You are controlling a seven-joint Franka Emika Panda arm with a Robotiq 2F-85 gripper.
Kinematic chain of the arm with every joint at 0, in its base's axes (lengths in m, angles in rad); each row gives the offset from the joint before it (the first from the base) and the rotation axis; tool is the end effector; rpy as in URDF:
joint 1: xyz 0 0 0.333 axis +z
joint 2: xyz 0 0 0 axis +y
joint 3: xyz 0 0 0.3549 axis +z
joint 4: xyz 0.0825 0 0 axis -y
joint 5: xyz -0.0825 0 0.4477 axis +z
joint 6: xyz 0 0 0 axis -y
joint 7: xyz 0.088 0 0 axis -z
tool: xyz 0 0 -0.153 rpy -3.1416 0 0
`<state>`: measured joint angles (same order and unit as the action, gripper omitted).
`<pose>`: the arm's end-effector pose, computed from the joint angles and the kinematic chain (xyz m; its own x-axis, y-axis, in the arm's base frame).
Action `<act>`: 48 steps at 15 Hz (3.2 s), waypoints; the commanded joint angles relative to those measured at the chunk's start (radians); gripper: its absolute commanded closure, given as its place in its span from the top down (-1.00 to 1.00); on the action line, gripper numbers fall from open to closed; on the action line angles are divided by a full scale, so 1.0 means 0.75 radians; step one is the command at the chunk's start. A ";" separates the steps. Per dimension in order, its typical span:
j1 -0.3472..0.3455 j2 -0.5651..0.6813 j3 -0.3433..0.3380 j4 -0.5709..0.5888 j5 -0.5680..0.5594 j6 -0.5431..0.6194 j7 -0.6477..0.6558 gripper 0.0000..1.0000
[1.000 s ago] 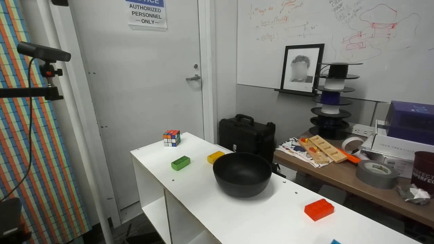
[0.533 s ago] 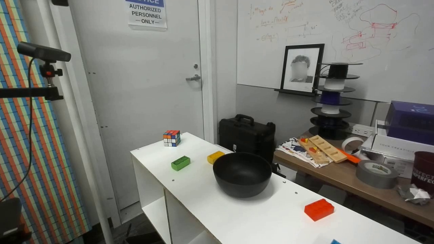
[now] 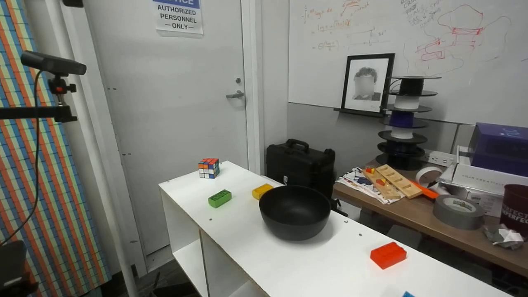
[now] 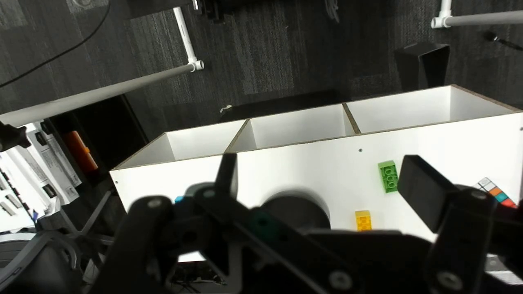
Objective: Put the green, yellow, orange and blue lego bricks in the black bowl
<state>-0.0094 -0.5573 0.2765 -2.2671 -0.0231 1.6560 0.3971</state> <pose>0.4038 0.1194 0.5312 0.9851 -0.1717 -0.0005 -0.1688 -0.9688 0.1812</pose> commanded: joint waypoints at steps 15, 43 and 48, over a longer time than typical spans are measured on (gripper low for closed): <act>0.103 0.960 -0.105 0.070 -0.442 0.991 0.272 1.00; 0.574 1.880 -0.405 0.736 -0.210 1.280 0.193 0.17; 0.594 1.808 -0.439 0.661 -0.189 1.256 0.233 -0.59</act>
<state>0.4017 0.8450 -0.0111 -1.7334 -0.1863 2.6286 0.5653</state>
